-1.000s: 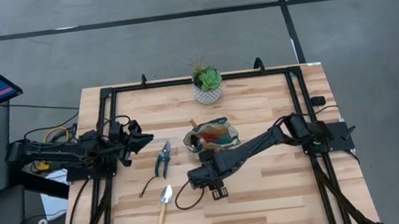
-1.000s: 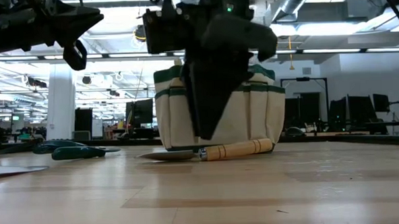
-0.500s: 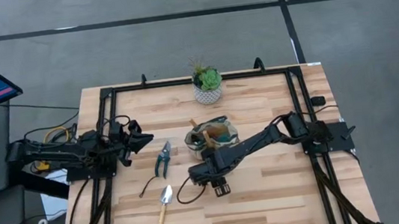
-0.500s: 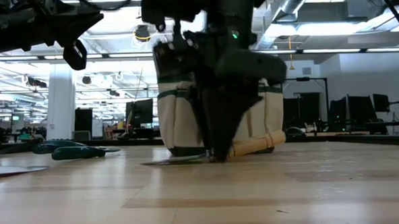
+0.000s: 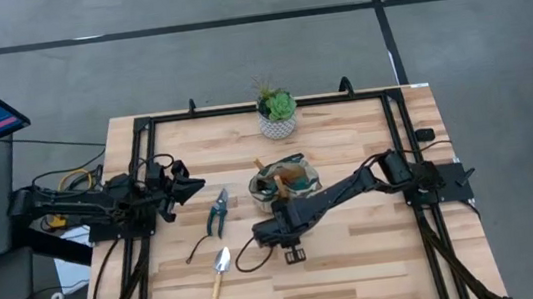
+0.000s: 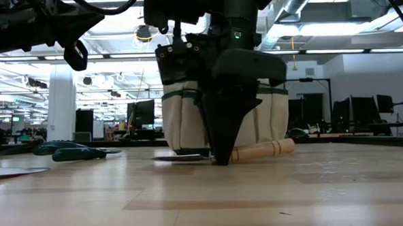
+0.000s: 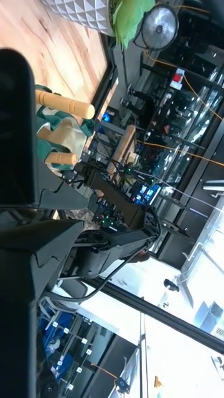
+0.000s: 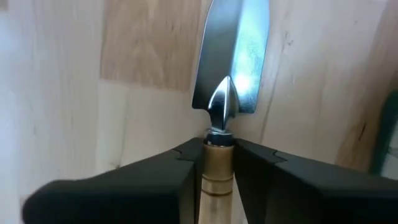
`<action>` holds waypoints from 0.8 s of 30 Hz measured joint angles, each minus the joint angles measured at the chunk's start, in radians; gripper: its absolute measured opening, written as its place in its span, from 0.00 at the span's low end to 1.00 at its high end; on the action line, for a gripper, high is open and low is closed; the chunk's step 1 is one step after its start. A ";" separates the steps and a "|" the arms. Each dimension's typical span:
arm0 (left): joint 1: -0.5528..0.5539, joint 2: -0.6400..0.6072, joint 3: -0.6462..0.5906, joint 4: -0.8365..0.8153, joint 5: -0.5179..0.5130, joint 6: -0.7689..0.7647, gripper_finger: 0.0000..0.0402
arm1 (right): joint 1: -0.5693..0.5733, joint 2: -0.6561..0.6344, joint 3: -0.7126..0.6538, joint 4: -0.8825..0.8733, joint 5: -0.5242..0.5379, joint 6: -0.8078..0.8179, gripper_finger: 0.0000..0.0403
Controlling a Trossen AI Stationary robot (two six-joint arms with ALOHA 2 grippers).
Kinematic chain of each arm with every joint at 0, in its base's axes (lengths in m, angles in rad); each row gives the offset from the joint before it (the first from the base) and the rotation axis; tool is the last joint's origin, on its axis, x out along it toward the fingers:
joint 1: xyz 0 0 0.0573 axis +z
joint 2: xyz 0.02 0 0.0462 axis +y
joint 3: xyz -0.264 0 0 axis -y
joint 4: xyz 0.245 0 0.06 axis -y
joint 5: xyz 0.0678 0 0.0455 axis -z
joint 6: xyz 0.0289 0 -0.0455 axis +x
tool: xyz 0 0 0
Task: Pick & Place Garden tools in Gardening bag
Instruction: Put the trowel into the side pocket of the gardening bag
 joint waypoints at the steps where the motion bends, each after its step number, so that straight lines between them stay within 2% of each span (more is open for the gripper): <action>1: 0.000 0.000 0.000 0.000 0.000 0.000 0.02 | 0.003 -0.002 0.000 0.013 0.001 0.022 0.14; 6: 0.000 0.000 0.000 0.000 0.000 0.000 0.02 | 0.028 -0.062 0.000 0.061 0.086 0.127 0.14; 11: 0.000 0.000 0.000 0.000 0.000 0.000 0.02 | 0.073 -0.164 0.000 0.112 0.280 0.275 0.14; 14: 0.000 0.000 0.000 0.000 0.000 0.000 0.02 | 0.108 -0.231 0.001 0.123 0.468 0.384 0.14; 17: 0.000 0.000 0.000 0.000 0.000 0.000 0.02 | 0.154 -0.287 0.002 0.107 0.742 0.534 0.14; 20: 0.000 0.000 0.000 0.000 0.000 0.000 0.02 | 0.194 -0.327 0.002 0.025 0.982 0.708 0.14; 24: 0.000 0.000 0.000 0.000 0.000 0.000 0.02 | 0.224 -0.349 0.002 -0.200 1.173 1.014 0.14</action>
